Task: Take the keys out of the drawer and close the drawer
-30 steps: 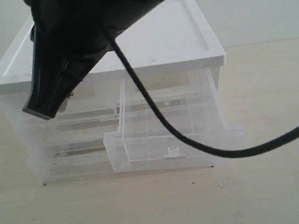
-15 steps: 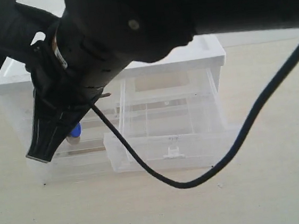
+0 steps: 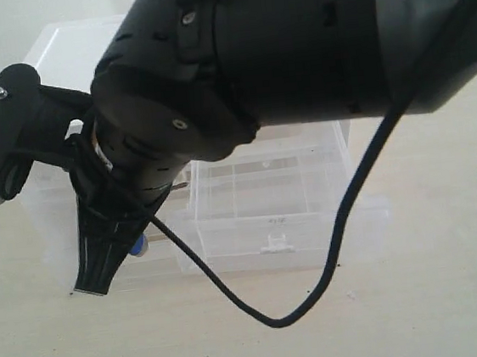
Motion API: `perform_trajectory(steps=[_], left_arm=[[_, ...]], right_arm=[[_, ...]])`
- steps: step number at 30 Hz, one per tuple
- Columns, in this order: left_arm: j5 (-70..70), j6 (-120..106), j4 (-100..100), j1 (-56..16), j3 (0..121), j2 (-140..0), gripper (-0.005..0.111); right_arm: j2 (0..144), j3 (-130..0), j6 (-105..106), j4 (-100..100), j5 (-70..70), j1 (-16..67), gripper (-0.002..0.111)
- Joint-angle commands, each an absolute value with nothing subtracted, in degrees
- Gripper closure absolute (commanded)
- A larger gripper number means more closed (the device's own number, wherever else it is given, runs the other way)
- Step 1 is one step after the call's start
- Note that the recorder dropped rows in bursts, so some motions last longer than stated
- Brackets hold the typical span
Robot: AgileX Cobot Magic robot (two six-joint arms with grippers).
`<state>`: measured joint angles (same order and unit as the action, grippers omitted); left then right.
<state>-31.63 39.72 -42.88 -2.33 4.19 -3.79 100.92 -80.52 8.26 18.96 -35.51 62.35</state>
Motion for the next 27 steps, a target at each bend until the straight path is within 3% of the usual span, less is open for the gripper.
perform_trajectory(steps=[1,27], left_arm=[[-31.01,40.28,-42.27,-2.74,3.73,-3.36,0.102],[-31.01,40.77,-42.27,-2.74,3.63,-3.36,0.102]], right_arm=[[100.44,-80.60,6.73,26.37,-35.06,62.39,0.109],[100.66,-80.60,1.33,31.73,-34.72,59.06,0.109]])
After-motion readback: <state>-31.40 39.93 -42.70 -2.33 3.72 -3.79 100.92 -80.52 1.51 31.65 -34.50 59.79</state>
